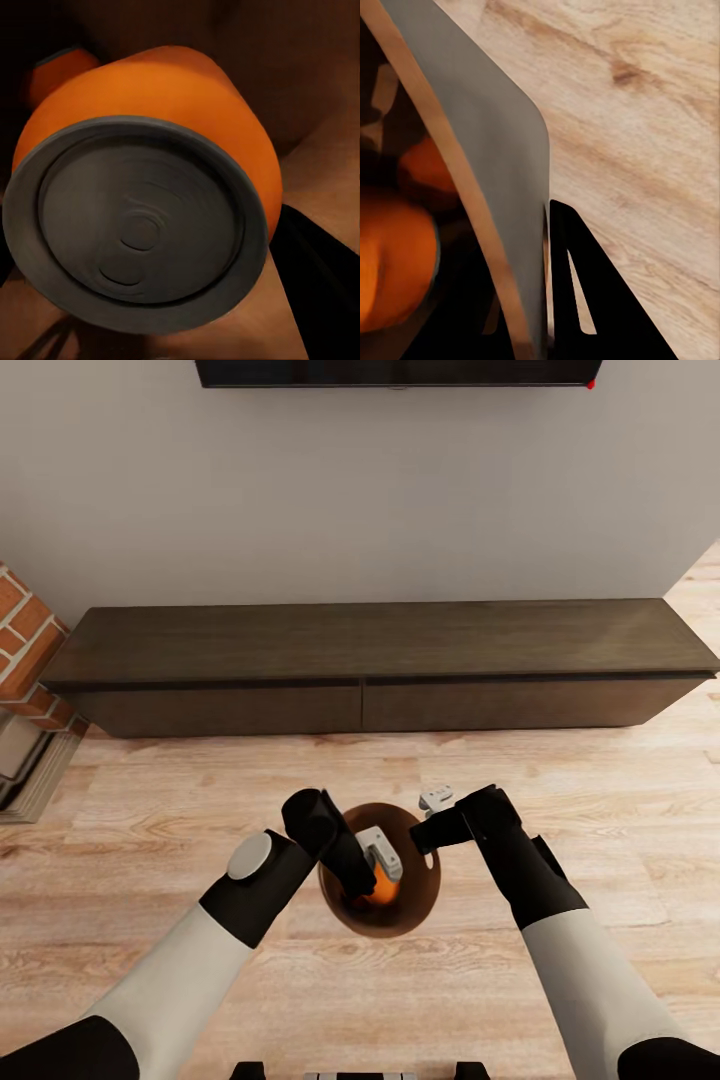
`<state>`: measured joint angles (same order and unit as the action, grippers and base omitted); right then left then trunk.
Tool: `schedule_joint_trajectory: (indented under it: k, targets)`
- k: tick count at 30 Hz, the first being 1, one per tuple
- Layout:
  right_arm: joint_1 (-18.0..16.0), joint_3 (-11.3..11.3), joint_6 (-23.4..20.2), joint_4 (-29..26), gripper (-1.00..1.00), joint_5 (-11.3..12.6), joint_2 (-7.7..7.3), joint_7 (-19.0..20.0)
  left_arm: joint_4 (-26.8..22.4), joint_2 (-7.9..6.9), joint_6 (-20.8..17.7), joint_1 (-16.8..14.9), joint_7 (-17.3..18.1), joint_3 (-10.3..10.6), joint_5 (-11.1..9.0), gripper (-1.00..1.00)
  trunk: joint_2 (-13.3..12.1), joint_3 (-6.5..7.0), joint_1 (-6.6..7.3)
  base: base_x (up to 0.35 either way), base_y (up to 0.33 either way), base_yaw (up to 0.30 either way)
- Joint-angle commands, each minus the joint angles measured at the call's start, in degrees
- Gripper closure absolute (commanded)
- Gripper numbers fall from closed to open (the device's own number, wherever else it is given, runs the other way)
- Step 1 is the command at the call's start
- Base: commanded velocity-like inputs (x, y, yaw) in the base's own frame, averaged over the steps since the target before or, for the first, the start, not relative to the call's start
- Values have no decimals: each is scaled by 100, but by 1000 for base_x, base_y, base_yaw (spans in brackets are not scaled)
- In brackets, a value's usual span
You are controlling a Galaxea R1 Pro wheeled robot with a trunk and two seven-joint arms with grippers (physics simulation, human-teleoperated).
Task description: Put the three can of soda from the living room inside the tash can in the kitchen.
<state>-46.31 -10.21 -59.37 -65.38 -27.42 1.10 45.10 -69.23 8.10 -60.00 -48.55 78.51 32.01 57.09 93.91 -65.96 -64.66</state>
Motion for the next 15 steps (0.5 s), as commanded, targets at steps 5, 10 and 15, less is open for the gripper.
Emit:
schedule_joint_trajectory:
  k: [5, 10, 15]
  targets:
    - [-1, -6, -63, -1, 100, 150, 19, 46, 20, -1, 0, 26, -122, 6, -4, 100, 0, 0, 0, 0, 0, 0]
    - [-1, -7, -63, -1, 100, 150, 21, 48, 23, -1, 0, 36, -139, 7, -5, 100, 0, 0, 0, 0, 0, 0]
    - [-1, -53, -63, -1, 100, 157, 21, 48, 23, -1, 0, 36, -142, 7, -10, -100, 0, 0, 0, 0, 0, 0]
